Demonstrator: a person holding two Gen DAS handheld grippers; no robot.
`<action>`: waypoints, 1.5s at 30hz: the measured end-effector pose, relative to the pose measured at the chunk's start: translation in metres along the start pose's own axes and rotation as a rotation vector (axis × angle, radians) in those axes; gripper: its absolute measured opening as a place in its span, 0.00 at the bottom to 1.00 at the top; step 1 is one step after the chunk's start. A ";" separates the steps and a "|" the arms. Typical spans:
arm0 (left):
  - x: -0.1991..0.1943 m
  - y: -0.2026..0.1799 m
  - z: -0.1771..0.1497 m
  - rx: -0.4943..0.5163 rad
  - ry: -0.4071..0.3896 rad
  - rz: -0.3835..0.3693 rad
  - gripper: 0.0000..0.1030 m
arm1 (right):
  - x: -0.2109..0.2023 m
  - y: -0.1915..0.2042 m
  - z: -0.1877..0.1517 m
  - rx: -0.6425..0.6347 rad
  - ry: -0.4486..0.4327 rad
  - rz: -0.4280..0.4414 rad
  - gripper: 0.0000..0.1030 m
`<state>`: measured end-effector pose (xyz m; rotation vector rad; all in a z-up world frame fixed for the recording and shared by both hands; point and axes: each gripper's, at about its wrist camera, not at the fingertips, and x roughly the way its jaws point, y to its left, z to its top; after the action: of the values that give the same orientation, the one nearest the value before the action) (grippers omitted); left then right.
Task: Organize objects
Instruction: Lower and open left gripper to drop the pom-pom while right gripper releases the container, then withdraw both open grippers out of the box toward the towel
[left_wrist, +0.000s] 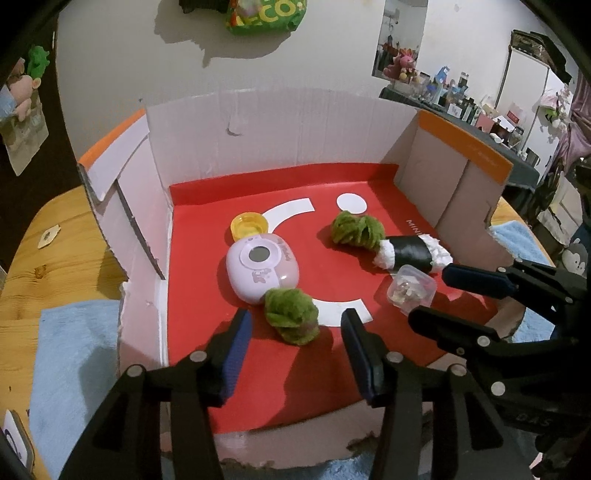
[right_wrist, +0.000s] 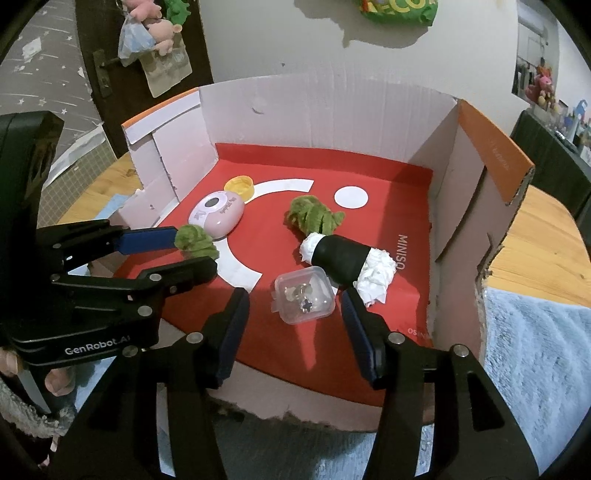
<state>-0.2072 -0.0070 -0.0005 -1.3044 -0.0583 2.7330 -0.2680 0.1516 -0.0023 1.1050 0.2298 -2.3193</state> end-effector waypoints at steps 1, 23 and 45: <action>-0.001 0.000 0.000 0.001 -0.001 0.001 0.51 | -0.001 0.001 -0.001 -0.001 -0.003 0.000 0.49; -0.032 0.001 -0.023 -0.044 -0.032 0.029 0.69 | -0.043 0.009 -0.020 0.017 -0.081 0.012 0.67; -0.058 -0.005 -0.039 -0.055 -0.087 0.026 0.83 | -0.071 0.016 -0.037 0.049 -0.128 0.020 0.81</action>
<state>-0.1406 -0.0098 0.0201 -1.2066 -0.1255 2.8289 -0.1981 0.1810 0.0287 0.9723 0.1133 -2.3784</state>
